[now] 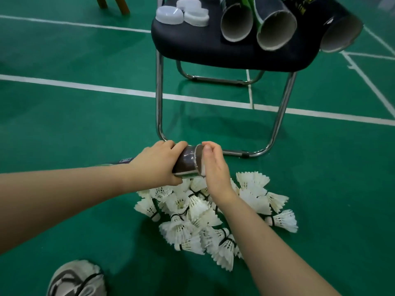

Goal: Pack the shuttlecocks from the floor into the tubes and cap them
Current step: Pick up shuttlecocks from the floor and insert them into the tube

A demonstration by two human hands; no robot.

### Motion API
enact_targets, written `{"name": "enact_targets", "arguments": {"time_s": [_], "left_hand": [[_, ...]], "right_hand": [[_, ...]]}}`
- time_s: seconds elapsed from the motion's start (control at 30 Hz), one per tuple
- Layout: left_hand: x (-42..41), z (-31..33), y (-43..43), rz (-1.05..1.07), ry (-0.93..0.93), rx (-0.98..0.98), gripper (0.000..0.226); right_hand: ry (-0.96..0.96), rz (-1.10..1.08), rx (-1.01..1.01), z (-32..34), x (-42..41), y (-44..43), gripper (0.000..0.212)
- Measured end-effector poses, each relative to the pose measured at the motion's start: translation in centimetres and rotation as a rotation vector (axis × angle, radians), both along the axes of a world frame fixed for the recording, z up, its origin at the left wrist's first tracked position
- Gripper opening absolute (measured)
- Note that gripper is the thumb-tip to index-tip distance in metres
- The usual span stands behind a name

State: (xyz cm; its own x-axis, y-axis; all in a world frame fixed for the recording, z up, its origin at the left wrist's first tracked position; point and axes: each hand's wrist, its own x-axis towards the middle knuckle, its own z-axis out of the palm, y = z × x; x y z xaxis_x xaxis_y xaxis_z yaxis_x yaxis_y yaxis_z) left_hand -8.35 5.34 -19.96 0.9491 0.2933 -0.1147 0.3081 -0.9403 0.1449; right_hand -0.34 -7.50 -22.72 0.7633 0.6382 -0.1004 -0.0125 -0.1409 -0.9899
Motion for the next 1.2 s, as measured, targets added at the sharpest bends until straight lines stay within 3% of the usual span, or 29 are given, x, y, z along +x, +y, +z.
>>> {"name": "enact_targets", "arguments": {"time_s": [0.07,0.13,0.23,0.43,0.7,0.83,1.0,1.1,1.2], "left_hand": [[0.0,-0.3,0.6,0.028,0.010,-0.023,0.080],[-0.1,-0.5,1.3,0.049,0.024,-0.031,0.083],[-0.5,-0.7,1.8,0.053,0.053,-0.015,0.081],[-0.7,-1.4,1.8,0.043,0.108,-0.016,0.081],[-1.3,-2.2,1.8,0.040,0.120,-0.049,0.081],[-1.5,-2.3,2.0,0.052,0.127,-0.042,0.082],[-1.8,-2.4,2.1,0.077,0.133,-0.048,0.082],[-1.8,-2.3,2.0,0.093,0.143,-0.053,0.080],[-1.7,-2.2,1.6,0.093,0.132,-0.065,0.077]], "right_hand": [[0.103,-0.129,0.016,-1.9,-0.2,0.3,0.023],[0.079,-0.172,-0.119,-3.9,-0.1,0.0,0.026],[-0.078,-0.065,-0.436,-6.8,0.4,-0.9,0.033],[-0.217,0.064,-0.648,-9.9,1.4,-0.1,0.041],[-0.379,0.109,-0.805,-11.0,1.7,0.1,0.019],[-0.314,-0.070,-0.685,-10.0,1.8,0.1,0.020],[0.054,-0.413,-0.183,-6.0,2.2,-0.4,0.021],[0.061,-0.493,-0.006,-3.8,2.1,-0.5,0.020],[0.031,-0.425,0.077,-2.4,1.8,-0.7,0.024]]}}
